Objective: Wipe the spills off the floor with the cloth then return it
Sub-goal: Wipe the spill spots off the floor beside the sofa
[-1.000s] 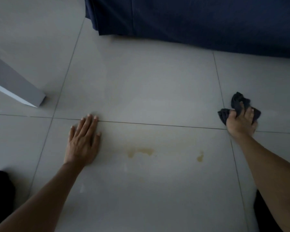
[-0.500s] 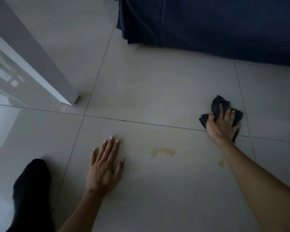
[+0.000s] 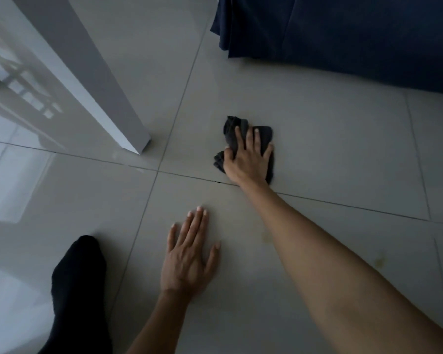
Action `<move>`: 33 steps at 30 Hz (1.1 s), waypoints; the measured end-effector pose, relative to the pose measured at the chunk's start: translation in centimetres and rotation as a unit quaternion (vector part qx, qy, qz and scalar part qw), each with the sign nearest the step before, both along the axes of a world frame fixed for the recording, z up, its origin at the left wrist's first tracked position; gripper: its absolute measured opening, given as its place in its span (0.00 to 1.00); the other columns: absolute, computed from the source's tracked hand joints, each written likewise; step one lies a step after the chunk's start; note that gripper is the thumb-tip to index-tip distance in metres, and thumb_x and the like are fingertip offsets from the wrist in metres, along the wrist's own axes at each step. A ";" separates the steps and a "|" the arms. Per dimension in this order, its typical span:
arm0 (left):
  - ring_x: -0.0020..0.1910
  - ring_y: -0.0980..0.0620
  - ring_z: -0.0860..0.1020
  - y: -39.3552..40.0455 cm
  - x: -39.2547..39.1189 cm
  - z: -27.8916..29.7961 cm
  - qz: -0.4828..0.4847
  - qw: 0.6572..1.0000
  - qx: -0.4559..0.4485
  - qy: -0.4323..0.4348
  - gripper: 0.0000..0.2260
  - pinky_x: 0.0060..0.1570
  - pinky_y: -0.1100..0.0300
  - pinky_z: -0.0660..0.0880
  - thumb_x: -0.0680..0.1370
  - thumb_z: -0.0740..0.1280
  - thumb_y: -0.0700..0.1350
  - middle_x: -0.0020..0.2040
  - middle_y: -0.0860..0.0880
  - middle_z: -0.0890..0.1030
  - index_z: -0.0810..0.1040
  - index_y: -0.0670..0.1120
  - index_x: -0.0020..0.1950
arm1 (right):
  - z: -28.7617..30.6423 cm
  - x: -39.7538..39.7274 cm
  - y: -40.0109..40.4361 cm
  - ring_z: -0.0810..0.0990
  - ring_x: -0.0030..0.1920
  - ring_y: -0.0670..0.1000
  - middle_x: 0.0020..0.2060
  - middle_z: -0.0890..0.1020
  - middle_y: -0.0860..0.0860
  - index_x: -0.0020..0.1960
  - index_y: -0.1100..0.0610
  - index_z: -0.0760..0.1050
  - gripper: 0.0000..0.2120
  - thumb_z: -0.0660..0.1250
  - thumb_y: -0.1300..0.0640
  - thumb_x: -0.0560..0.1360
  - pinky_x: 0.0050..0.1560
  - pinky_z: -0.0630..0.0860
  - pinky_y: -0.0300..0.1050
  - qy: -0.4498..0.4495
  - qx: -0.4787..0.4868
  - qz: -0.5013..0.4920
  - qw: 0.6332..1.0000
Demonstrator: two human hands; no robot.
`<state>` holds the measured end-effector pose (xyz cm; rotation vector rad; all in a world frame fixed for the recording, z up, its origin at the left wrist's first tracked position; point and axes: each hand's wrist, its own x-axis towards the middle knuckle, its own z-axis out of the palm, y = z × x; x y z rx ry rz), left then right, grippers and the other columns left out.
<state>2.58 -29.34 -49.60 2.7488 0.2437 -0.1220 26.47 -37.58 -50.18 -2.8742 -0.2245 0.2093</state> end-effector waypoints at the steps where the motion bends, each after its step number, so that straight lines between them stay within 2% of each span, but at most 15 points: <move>1: 0.78 0.54 0.49 0.0 0.0 0.0 0.002 1.000 -0.001 0.000 0.30 0.75 0.52 0.48 0.78 0.51 0.60 0.78 0.53 0.53 0.53 0.49 0.78 | 0.1 -0.2 1.1 0.45 0.78 0.51 0.78 0.51 0.51 0.79 0.48 0.47 0.30 0.48 0.43 0.78 0.72 0.37 0.63 -0.003 0.005 0.015 1.000; 5: 0.78 0.54 0.50 -0.1 0.1 0.0 0.005 1.000 0.000 0.002 0.30 0.75 0.52 0.48 0.78 0.51 0.60 0.78 0.54 0.53 0.54 0.49 0.78 | 0.3 -2.1 5.9 0.49 0.78 0.51 0.78 0.55 0.51 0.78 0.49 0.52 0.30 0.52 0.45 0.78 0.72 0.39 0.62 -0.017 0.032 0.095 0.995; 8: 0.78 0.55 0.46 0.0 0.1 -0.1 -0.001 1.000 0.004 0.009 0.31 0.75 0.54 0.44 0.78 0.49 0.61 0.78 0.55 0.49 0.50 0.50 0.78 | 0.4 -3.0 7.7 0.47 0.78 0.51 0.78 0.53 0.51 0.78 0.48 0.51 0.29 0.51 0.44 0.79 0.73 0.39 0.62 -0.005 0.029 0.156 0.987; 12: 0.77 0.57 0.44 0.1 0.1 -0.1 0.003 1.000 0.013 0.011 0.31 0.76 0.54 0.43 0.78 0.47 0.62 0.78 0.56 0.47 0.47 0.51 0.78 | 0.4 -2.8 5.4 0.45 0.78 0.50 0.79 0.50 0.50 0.78 0.47 0.49 0.28 0.49 0.43 0.80 0.74 0.39 0.59 -0.001 0.003 0.267 0.964; 15: 0.78 0.56 0.45 0.0 0.2 -0.1 0.003 1.000 0.016 0.009 0.31 0.76 0.54 0.44 0.78 0.48 0.62 0.78 0.55 0.49 0.49 0.51 0.79 | 0.4 -3.2 1.9 0.45 0.78 0.48 0.79 0.51 0.49 0.78 0.46 0.49 0.27 0.48 0.43 0.81 0.75 0.39 0.55 -0.004 0.011 0.293 0.956; 26: 0.77 0.55 0.49 0.0 0.0 -0.2 -0.004 0.999 0.050 -0.008 0.31 0.75 0.53 0.49 0.78 0.49 0.61 0.78 0.52 0.52 0.51 0.50 0.79 | 0.2 -3.5 -17.0 0.46 0.78 0.46 0.78 0.52 0.47 0.77 0.42 0.49 0.26 0.48 0.42 0.80 0.74 0.42 0.52 0.000 -0.004 0.112 0.994; 33: 0.77 0.54 0.52 -0.3 -0.1 -0.1 -0.002 0.998 0.052 -0.016 0.32 0.75 0.50 0.51 0.77 0.48 0.61 0.78 0.51 0.54 0.53 0.49 0.78 | 0.4 -4.1 -29.4 0.46 0.78 0.48 0.78 0.51 0.49 0.78 0.42 0.46 0.27 0.45 0.42 0.80 0.75 0.43 0.56 0.012 -0.023 -0.034 0.999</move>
